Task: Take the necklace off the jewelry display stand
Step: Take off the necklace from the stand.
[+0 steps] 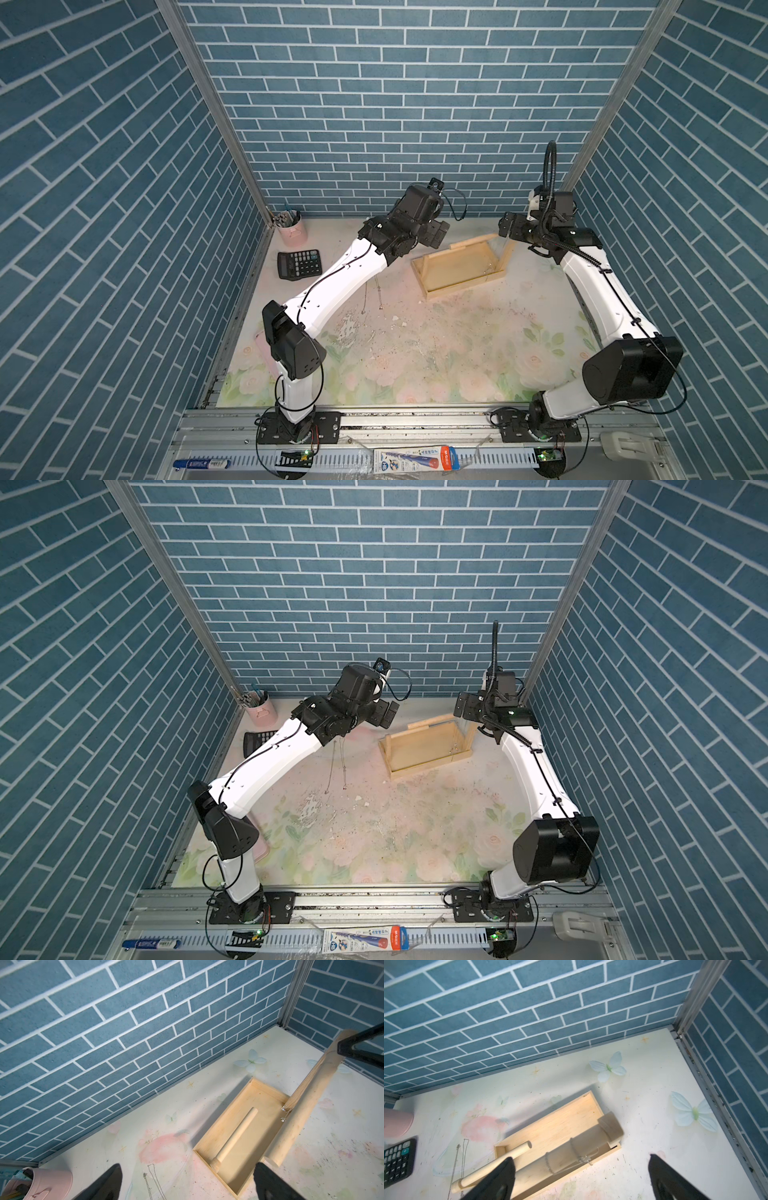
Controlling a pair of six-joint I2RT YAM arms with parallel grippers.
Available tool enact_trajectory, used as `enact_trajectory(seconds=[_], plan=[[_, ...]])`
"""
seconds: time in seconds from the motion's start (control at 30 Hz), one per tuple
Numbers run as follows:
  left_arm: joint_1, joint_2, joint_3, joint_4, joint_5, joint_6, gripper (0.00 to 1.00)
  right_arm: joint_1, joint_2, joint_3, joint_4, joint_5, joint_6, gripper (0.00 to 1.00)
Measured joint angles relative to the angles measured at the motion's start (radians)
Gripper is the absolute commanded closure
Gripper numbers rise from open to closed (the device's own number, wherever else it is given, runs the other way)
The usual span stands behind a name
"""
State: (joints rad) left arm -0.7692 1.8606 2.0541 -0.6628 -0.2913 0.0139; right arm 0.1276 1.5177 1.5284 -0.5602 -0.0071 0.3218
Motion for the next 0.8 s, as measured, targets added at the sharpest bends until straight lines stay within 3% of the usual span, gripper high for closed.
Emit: enact_trajectory(seconds=[0.33, 0.6, 0.8], plan=[[-0.002, 0.024, -0.016, 0.062, -0.015, 0.024, 0.01, -0.016, -0.031, -0.040, 0.022, 0.014, 0.014, 0.01], [-0.001, 0.200, 0.220, -0.034, 0.011, 0.018, 0.01, -0.018, -0.042, -0.058, 0.032, 0.019, 0.013, 0.01], [-0.002, 0.230, 0.271, -0.064, 0.081, -0.017, 0.01, -0.021, -0.042, -0.050, -0.017, 0.020, 0.010, 0.07]])
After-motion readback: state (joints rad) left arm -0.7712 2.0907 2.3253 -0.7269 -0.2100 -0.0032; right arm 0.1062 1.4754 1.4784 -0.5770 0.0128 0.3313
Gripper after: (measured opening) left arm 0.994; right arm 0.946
